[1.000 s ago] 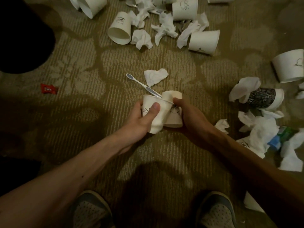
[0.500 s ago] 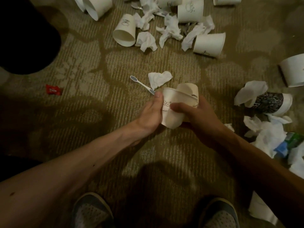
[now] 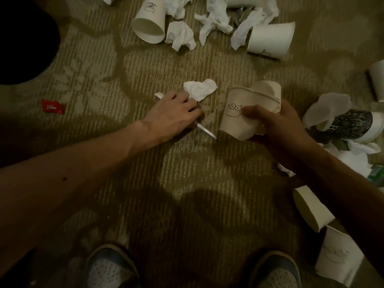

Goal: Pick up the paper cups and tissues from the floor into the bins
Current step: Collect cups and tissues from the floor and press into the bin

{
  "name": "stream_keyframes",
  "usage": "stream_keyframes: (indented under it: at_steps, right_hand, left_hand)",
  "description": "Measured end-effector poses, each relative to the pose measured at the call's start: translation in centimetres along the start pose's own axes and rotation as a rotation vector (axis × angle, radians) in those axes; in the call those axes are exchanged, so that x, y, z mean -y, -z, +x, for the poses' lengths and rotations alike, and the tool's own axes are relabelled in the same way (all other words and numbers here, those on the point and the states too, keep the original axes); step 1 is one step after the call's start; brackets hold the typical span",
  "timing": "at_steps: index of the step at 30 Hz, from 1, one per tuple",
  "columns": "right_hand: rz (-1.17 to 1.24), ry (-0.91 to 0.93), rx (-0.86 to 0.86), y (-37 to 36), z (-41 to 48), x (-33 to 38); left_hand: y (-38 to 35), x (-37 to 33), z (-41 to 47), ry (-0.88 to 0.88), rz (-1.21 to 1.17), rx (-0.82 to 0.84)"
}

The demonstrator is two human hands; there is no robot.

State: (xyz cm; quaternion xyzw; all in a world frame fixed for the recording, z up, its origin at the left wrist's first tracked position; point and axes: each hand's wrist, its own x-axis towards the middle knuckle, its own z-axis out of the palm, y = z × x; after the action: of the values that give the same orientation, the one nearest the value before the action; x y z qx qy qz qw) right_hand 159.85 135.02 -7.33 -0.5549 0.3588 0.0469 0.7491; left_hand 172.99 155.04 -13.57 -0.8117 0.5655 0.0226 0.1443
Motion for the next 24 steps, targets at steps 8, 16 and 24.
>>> stream_keyframes:
  at_steps: [8,16,24]
  right_hand:
    - [0.021,0.061,-0.008,0.6,0.9,0.7]
    - [-0.01,0.044,0.02,-0.3,1.7,0.7]
    - [-0.055,0.009,0.017,-1.3,2.3,0.6]
  left_hand:
    - [0.3,0.6,-1.6,0.226,-0.715,-0.105]
    - [-0.2,1.6,3.5,0.647,-0.94,-0.133]
    - [-1.3,1.6,5.0,0.419,-0.684,0.032]
